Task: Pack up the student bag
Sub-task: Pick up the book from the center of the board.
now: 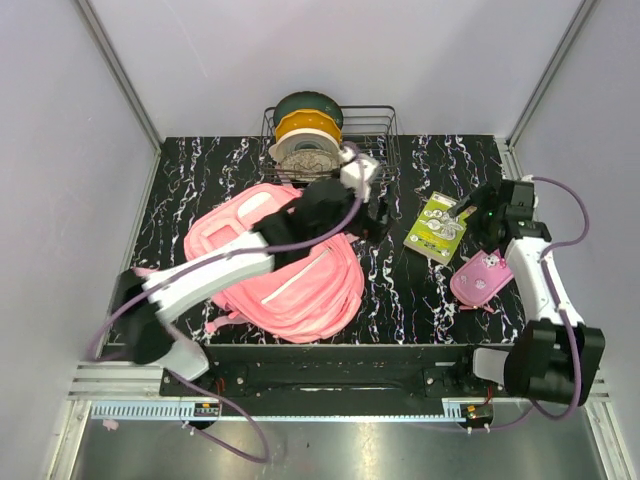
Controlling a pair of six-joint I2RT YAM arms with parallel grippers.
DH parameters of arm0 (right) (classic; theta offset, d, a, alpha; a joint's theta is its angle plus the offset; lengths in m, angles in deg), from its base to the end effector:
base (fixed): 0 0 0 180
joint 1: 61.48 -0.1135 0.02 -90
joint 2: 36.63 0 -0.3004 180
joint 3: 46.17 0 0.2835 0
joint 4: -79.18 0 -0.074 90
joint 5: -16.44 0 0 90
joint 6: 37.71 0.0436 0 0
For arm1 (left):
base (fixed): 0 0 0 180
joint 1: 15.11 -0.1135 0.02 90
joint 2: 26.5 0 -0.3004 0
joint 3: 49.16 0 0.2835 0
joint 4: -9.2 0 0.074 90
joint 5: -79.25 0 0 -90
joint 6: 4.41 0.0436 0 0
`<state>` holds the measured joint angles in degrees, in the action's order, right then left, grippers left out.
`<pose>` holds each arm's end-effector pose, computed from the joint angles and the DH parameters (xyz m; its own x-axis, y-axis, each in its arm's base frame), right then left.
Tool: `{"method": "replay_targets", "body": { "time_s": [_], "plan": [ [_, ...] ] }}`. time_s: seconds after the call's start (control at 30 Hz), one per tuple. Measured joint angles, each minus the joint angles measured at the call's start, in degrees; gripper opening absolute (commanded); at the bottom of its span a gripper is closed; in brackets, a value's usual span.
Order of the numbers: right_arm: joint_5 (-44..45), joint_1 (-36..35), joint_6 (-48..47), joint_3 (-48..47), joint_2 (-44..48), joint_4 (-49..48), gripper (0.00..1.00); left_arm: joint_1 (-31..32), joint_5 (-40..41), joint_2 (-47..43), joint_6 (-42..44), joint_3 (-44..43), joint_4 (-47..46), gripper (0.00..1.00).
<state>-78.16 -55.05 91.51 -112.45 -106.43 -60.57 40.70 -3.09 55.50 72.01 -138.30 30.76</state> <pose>0.2827 -0.0283 0.2968 -0.4984 0.6904 -0.5244 0.4765 0.7234 0.4996 0.2144 -0.3053 0.4170 -0.3115 0.0444 -0.9492 0.6935 0.6935 -0.1951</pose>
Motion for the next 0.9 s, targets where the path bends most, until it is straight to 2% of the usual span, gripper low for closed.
{"method": "replay_targets", "body": {
  "time_s": [0.1,0.27,0.5,0.7,0.9],
  "plan": [
    [-2.25,3.91,-0.26,-1.07,-4.15,-1.29,1.0,-2.34,-4.44,13.22,-1.16,-6.25,-0.81,0.99],
    [-5.62,7.41,-0.42,-1.07,-10.62,-2.16,1.0,-6.03,-13.92,30.01,-5.66,-17.68,-2.23,0.99],
    [-8.59,8.11,-1.05,-1.07,-16.0,-4.87,1.0,-9.25,-23.65,44.15,-12.52,-28.5,-5.73,0.99],
    [-8.44,8.22,-1.05,-1.07,-18.34,-6.45,1.0,-11.13,-29.42,53.9,-18.14,-34.38,-7.58,0.99],
    [-8.59,8.41,-1.01,-1.07,-21.84,-8.92,1.0,-11.58,-32.13,59.47,-21.64,-35.63,-9.16,0.99]
  ]
}}
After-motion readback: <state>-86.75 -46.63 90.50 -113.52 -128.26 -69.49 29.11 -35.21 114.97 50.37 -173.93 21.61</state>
